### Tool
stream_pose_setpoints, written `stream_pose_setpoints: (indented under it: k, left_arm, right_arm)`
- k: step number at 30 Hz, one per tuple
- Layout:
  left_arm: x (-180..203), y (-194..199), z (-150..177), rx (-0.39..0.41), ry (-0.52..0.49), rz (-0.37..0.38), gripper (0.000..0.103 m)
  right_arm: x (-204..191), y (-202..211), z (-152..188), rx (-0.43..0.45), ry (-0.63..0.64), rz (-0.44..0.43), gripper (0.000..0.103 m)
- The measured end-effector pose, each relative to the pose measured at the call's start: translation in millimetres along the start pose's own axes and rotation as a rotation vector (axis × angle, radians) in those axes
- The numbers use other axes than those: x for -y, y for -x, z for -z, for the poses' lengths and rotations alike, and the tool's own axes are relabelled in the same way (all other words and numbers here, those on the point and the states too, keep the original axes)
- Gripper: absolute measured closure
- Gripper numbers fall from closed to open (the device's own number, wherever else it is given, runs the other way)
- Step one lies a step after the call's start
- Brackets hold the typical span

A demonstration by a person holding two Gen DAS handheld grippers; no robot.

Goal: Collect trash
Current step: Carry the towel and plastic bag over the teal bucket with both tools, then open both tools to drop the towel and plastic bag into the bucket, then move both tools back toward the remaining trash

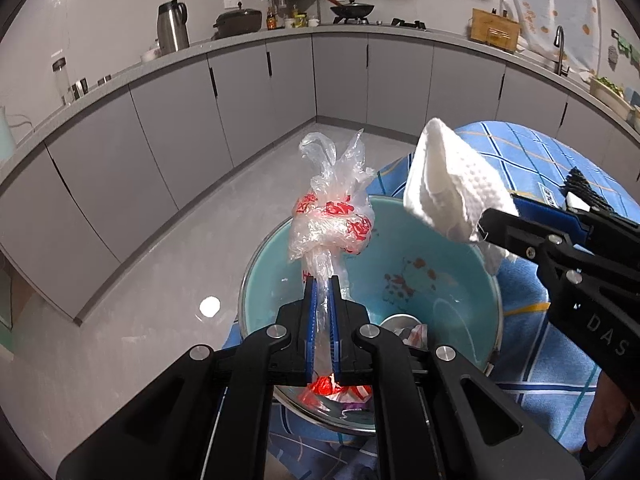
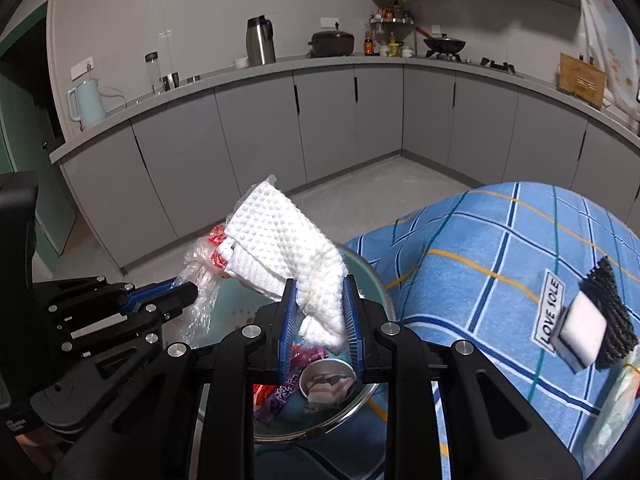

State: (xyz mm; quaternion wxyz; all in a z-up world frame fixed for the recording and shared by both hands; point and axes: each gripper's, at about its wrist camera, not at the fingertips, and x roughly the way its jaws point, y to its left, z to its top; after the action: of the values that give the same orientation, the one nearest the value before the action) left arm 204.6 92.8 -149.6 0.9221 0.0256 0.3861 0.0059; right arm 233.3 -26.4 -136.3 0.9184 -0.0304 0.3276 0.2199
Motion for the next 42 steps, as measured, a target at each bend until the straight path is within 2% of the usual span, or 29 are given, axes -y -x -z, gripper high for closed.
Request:
stream_pose_setpoints:
  k: [6, 8, 10, 11, 12, 13, 15, 18, 21, 24, 29, 32, 42]
  left_arm:
    - [-0.2, -8.7, 3.4, -0.021, 0.004, 0.005, 0.094]
    - [-0.6, -11.4, 3.6, -0.026, 0.006, 0.002, 0.093]
    - [0.6, -12.7, 5.4, -0.032, 0.001, 0.003, 0.089]
    - [0.3, -12.9, 6.0, -0.032, 0.001, 0.003, 0.088]
    - [0.4, -13.1, 6.1, -0.033, -0.001, -0.001, 0.083]
    - [0.6, -13.3, 6.1, -0.031, -0.003, -0.004, 0.072]
    - [-0.1, -12.3, 6.1, -0.026, -0.003, -0.012, 0.063]
    - [-2.2, -11.0, 5.7, -0.019, 0.004, -0.031, 0.055]
    - [-5.3, -10.8, 6.4, -0.018, 0.012, -0.036, 0.052]
    - [-7.2, -7.6, 5.5, -0.005, 0.021, -0.045, 0.04]
    - [-6.6, -5.1, 4.5, 0.002, 0.023, -0.043, 0.037]
    - [-4.0, -3.6, 4.5, 0.006, 0.022, -0.044, 0.031]
    - [19.4, 2.9, 6.0, 0.013, -0.01, -0.001, 0.026]
  right_arm:
    - [-0.1, -12.6, 6.1, -0.026, 0.005, -0.014, 0.076]
    - [-0.5, -15.1, 6.4, -0.028, 0.007, -0.012, 0.073]
    - [0.9, -16.2, 7.7, -0.027, 0.003, -0.022, 0.06]
    - [2.0, -15.7, 8.2, -0.022, 0.002, -0.015, 0.059]
    - [2.5, -15.5, 8.4, -0.021, 0.001, -0.014, 0.057]
    - [3.3, -15.1, 9.2, -0.022, -0.001, -0.014, 0.052]
    - [6.3, -12.7, 10.3, -0.014, -0.009, -0.007, 0.047]
    - [11.5, -8.3, 11.8, -0.01, -0.025, -0.002, 0.047]
    - [16.2, -3.3, 13.8, -0.003, -0.039, 0.01, 0.043]
    - [19.1, 1.8, 16.5, 0.002, -0.048, 0.02, 0.042]
    - [20.9, 10.3, 19.6, 0.01, -0.065, 0.031, 0.042]
    - [24.7, 15.7, 19.3, 0.015, -0.072, 0.042, 0.042]
    - [40.5, 39.0, 25.4, 0.035, -0.107, 0.096, 0.039]
